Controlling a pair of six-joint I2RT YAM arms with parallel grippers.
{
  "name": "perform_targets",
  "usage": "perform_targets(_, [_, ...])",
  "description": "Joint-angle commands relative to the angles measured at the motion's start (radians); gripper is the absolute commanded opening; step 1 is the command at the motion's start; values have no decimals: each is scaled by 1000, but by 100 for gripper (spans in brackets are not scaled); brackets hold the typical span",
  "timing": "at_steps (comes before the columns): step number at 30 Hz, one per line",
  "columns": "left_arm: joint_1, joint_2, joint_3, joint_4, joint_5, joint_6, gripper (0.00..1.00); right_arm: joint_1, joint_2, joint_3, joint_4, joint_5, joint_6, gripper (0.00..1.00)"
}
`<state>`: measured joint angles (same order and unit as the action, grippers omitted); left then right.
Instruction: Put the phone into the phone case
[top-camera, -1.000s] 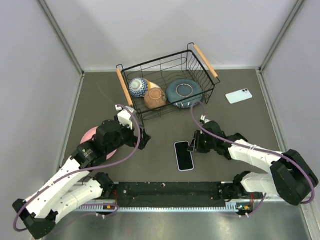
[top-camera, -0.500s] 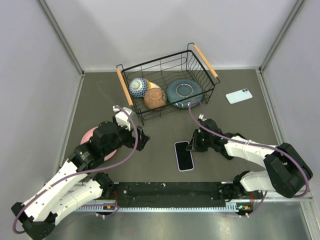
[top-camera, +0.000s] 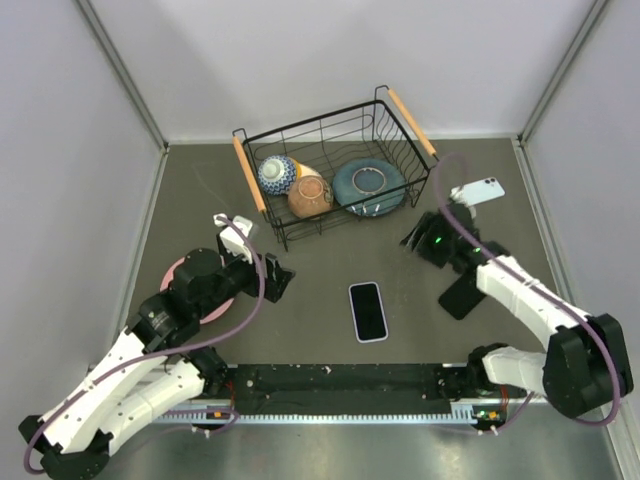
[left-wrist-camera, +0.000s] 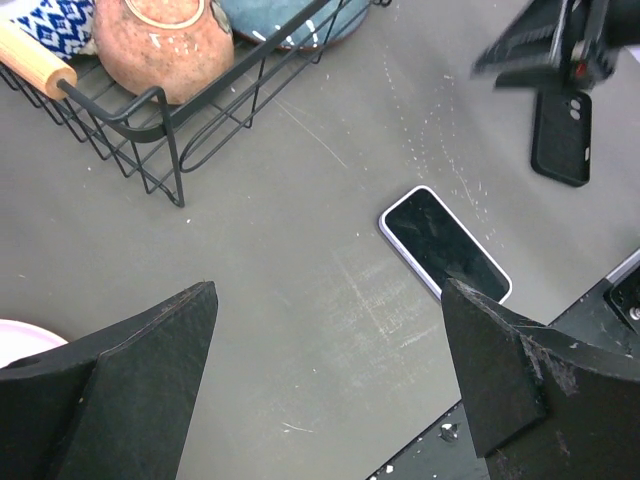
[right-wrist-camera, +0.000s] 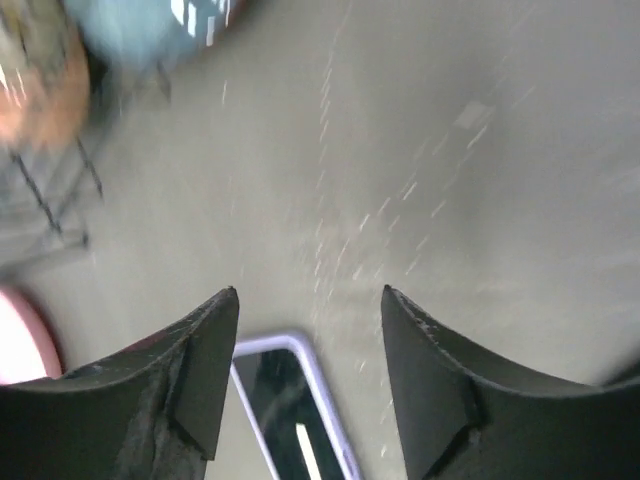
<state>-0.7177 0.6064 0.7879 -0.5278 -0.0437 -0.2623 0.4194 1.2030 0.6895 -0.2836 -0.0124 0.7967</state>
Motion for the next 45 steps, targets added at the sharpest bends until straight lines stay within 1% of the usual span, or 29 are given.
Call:
perform_targets(1, [0, -36, 20, 28, -42, 9, 99, -189, -60, 114, -94, 161, -14, 72])
perform_targets(2, [0, -43, 19, 32, -44, 9, 99, -242, -54, 157, -100, 219, -20, 76])
perform_targets(3, [0, -46, 16, 32, -42, 9, 99, -266, -40, 180, -103, 244, -39, 81])
perform_targets(4, [0, -53, 17, 35, -42, 9, 99, -289, -5, 206, -106, 267, -48, 91])
perform_targets(6, [0, -63, 14, 41, -45, 9, 99, -367, 53, 298, -109, 308, -74, 98])
perform_targets(7, [0, -68, 14, 45, -51, 9, 99, -393, 128, 333, -111, 321, -82, 99])
perform_targets(8, [0, -72, 14, 45, -65, 9, 99, -415, 168, 408, -111, 339, -93, 99])
perform_targets(9, [0, -76, 14, 43, -73, 8, 99, -462, 209, 450, -115, 350, -97, 99])
perform_targets(10, [0, -83, 11, 45, -77, 5, 99, -479, 261, 494, -143, 354, -90, 99])
perform_targets(11, [0, -86, 13, 43, -87, 5, 99, -493, 352, 593, -160, 361, -82, 99])
perform_targets(12, [0, -91, 10, 45, -88, 3, 99, -507, 409, 651, -192, 370, -53, 99])
perform_targets(13, [0, -94, 8, 46, -87, 3, 99, -521, 458, 713, -228, 380, -35, 99])
perform_targets(14, [0, -99, 5, 49, -85, 6, 99, -524, 560, 839, -305, 417, -19, 99])
perform_targets(16, [0, -97, 1, 52, -74, 11, 99, -530, 662, 983, -403, 460, 42, 99])
perform_targets(17, [0, -96, 1, 52, -67, 12, 99, -531, 723, 1139, -464, 479, 55, 99])
perform_targets(18, [0, -93, 1, 52, -67, 12, 99, -533, 824, 1215, -556, 488, 79, 99])
perform_targets(19, [0, -89, 2, 52, -67, 14, 99, -538, 881, 1286, -601, 492, 88, 99])
perform_targets(20, [0, -86, 2, 51, -73, 14, 99, -539, 927, 1405, -633, 479, 96, 99])
perform_targets(21, [0, -83, 2, 49, -77, 14, 99, -544, 1005, 1451, -675, 465, 110, 99])
perform_targets(22, [0, -82, 1, 49, -78, 15, 99, -547, 1033, 1485, -683, 441, 117, 99])
perform_targets(23, [0, -80, 2, 49, -79, 17, 99, -553, 1053, 1516, -686, 427, 127, 99])
perform_targets(25, [0, -71, 4, 51, -77, 18, 99, -559, 1093, 1516, -686, 402, 157, 98])
perform_targets(33, [0, -68, 4, 52, -67, 21, 99, -562, 1198, 1530, -684, 404, 177, 96])
perform_targets(37, [0, -69, 2, 54, -62, 23, 99, -561, 1221, 1520, -684, 388, 182, 94])
perform_targets(40, [0, -66, 4, 55, -54, 24, 99, -562, 1238, 1504, -684, 397, 191, 94])
perform_targets(45, [0, -66, 2, 55, -54, 24, 99, -562, 1267, 1524, -683, 400, 194, 94])
